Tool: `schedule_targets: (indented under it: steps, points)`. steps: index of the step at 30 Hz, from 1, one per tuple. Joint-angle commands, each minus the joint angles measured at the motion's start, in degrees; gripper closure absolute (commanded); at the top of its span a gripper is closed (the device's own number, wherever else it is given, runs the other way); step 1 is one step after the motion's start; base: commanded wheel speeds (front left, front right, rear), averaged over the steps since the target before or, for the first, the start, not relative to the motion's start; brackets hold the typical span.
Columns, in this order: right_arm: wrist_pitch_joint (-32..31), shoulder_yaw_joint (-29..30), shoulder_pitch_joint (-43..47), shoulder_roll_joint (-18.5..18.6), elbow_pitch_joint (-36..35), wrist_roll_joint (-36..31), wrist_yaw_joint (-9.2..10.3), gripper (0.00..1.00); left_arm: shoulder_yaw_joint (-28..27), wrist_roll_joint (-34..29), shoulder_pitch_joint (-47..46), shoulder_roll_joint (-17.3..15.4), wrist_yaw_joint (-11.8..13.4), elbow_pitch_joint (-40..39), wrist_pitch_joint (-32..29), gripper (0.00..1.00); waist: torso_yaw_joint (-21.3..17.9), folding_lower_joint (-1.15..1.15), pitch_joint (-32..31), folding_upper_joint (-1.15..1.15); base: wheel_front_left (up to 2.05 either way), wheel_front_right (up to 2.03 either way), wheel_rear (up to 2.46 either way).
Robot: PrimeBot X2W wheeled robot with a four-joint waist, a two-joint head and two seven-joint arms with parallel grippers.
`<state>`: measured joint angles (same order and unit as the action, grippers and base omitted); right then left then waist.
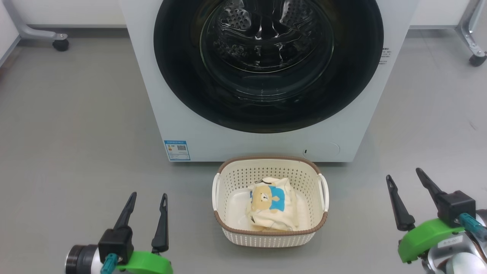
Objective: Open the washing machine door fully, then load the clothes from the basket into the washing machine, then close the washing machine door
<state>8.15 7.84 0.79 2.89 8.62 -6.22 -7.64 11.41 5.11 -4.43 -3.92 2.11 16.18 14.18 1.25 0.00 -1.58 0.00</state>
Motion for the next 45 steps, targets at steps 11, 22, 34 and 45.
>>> schedule_targets:
  steps: [11, 22, 34, 45]
  points:
    - [1.12, -0.36, -2.13, 0.13, -2.23, -0.07, 0.15, 0.00, -1.79, -0.21, -3.22, -0.90, 0.34, -1.60, 0.82, 0.00, -0.02, 0.00, 0.35, 0.00, 0.09, 0.11, -0.19]
    - [1.52, 1.19, -3.00, 0.02, -1.97, 1.25, 0.15, 0.00, -1.88, -0.37, -3.84, -1.04, 0.70, -1.96, 0.82, 0.00, -0.22, 0.00, 0.80, 0.00, 0.85, 0.85, -1.70]
    - [1.82, 1.93, -3.40, -0.01, -1.82, 2.42, 0.15, 0.00, -1.97, -0.20, -3.88, -1.09, 0.71, -2.32, 0.82, 0.00, -0.82, 0.00, 1.14, 0.00, 1.23, 1.23, -2.46]
    - [2.11, 2.31, -3.59, -0.01, -1.94, 2.63, 0.15, 0.00, -1.65, -0.10, -4.02, -1.16, 0.19, -2.65, 0.82, 0.00, -1.33, 0.00, 1.32, 0.00, 1.22, 1.22, -2.45]
